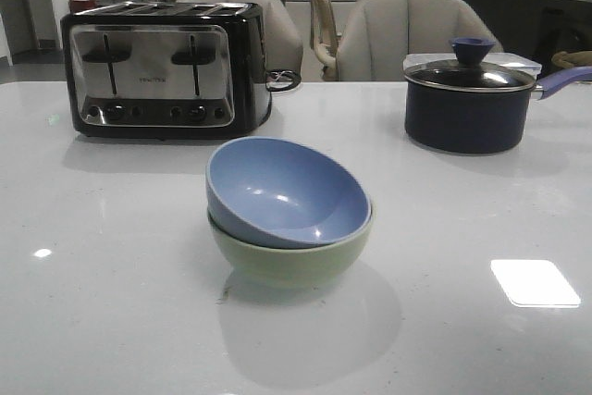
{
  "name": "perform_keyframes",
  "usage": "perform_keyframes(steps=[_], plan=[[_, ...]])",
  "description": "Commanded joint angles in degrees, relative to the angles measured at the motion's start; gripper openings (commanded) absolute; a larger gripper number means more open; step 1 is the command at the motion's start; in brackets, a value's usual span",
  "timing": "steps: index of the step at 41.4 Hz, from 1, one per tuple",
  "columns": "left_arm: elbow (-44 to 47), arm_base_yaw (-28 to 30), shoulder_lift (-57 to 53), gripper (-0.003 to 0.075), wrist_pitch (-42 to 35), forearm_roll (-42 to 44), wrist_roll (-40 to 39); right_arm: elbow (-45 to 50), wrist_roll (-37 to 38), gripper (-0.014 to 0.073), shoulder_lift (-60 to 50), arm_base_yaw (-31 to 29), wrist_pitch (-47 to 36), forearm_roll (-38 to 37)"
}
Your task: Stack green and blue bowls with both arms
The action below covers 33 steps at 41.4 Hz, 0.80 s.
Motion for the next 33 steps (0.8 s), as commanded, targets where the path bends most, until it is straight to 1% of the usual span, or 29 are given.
perform_keyframes(steps=[1, 4, 9, 13, 15, 18, 24, 27, 33], plan=[[-1.5, -0.4, 0.4, 0.0449, -4.0, -0.5, -0.7, -1.5, -0.8, 0.0414, -0.3, 0.0, -3.4, -0.2], [-1.5, -0.4, 0.4, 0.0448, -4.0, -0.5, -0.7, -1.5, -0.8, 0.0370, -0.3, 0.0, -3.3, -0.2], [-1.5, -0.4, 0.4, 0.0428, -4.0, -0.5, -0.7, -1.5, -0.8, 0.0225, -0.3, 0.0, -3.2, -0.2], [-1.5, -0.4, 0.4, 0.0374, -4.0, -0.5, -0.7, -1.5, -0.8, 0.0117, -0.3, 0.0, -3.1, -0.2], [-1.5, -0.4, 0.4, 0.0337, -4.0, -0.5, -0.7, -1.5, -0.8, 0.0077, -0.3, 0.0, -3.1, -0.2], [-1.5, -0.4, 0.4, 0.0277, -4.0, -0.5, -0.7, -1.5, -0.8, 0.0039, -0.3, 0.0, -3.1, -0.2], [-1.5, -0.4, 0.4, 0.0147, -4.0, -0.5, -0.7, -1.5, -0.8, 0.0034, -0.3, 0.0, -3.1, -0.2], [-1.5, -0.4, 0.4, 0.0096, -4.0, -0.5, -0.7, -1.5, -0.8, 0.0034, -0.3, 0.0, -3.1, -0.2], [-1.5, -0.4, 0.4, 0.0101, -3.2, -0.6, -0.7, -1.5, -0.8, 0.0034, -0.3, 0.0, -3.1, -0.2]])
